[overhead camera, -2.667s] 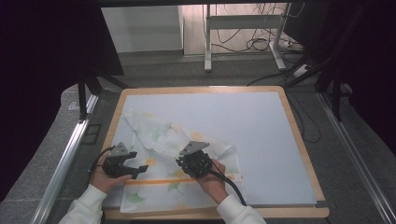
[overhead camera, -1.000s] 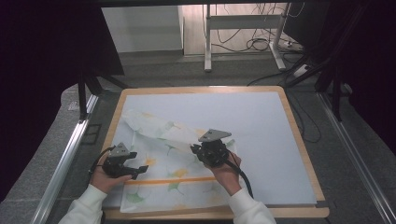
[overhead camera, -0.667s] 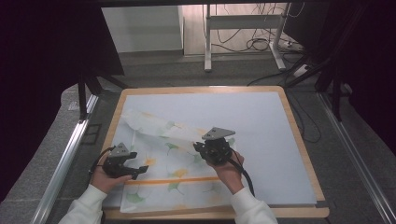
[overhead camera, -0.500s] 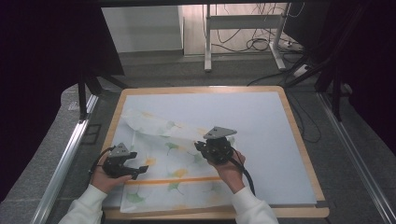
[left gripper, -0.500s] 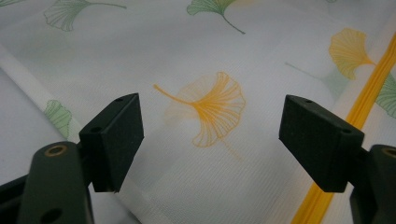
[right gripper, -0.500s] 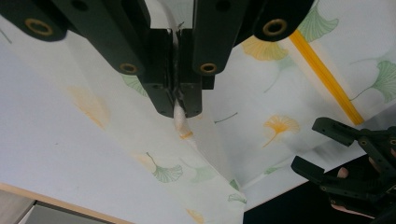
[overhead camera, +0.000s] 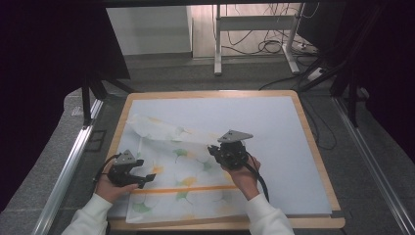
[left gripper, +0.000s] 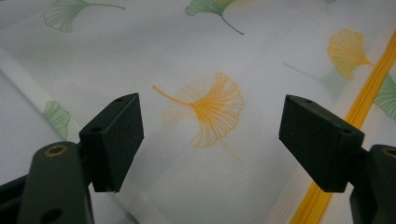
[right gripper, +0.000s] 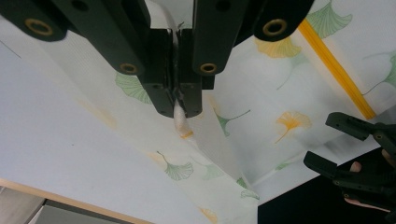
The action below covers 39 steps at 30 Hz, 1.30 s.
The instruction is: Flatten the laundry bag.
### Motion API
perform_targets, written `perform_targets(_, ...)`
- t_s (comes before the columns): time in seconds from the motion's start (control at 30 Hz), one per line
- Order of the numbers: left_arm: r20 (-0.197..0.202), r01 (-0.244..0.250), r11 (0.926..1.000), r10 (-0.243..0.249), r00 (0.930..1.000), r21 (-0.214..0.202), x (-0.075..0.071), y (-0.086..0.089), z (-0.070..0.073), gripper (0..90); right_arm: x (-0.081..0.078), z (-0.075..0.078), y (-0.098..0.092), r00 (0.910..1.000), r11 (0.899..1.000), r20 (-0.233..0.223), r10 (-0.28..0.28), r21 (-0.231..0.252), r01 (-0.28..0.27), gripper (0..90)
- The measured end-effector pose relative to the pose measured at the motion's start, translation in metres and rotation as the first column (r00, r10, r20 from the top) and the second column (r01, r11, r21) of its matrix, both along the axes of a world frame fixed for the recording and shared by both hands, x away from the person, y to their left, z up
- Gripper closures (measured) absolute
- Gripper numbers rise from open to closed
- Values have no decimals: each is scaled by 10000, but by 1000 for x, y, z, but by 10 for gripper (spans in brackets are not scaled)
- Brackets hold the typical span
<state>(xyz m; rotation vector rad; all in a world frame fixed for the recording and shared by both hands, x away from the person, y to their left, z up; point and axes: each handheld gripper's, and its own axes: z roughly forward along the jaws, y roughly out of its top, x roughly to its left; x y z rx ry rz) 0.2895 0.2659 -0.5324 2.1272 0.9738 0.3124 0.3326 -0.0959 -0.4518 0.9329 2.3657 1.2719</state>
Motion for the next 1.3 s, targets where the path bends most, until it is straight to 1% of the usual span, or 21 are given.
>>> perform_targets(0.2,7,-10,10000,10,10000,3,0,0,0,219,4,1,-5,9999,9999,43,-94,102,93,859)
perform_targets(0.5,34,1,10000,-2,10000,37,1,0,0,219,11,3,-15,9991,9988,85,-420,238,418,859)
perform_targets(0.57,37,-6,10000,5,10000,37,0,0,0,219,13,4,-18,9985,9980,110,-534,337,530,859)
perform_targets(0.77,33,-17,10000,17,10000,22,1,0,0,219,18,4,-23,9976,9968,120,-683,412,678,859)
perform_targets(1.13,97,-60,10000,61,9999,-57,0,1,1,219,29,4,-31,9954,9941,13,-957,509,955,859)
perform_targets(1.2,80,-79,9999,80,9999,-65,0,1,1,219,34,4,-34,9945,9929,-36,-1050,556,1050,859)
perform_targets(1.3,64,-95,9999,95,9999,-73,0,1,0,219,37,4,-35,9938,9927,-37,-1109,480,1109,859)
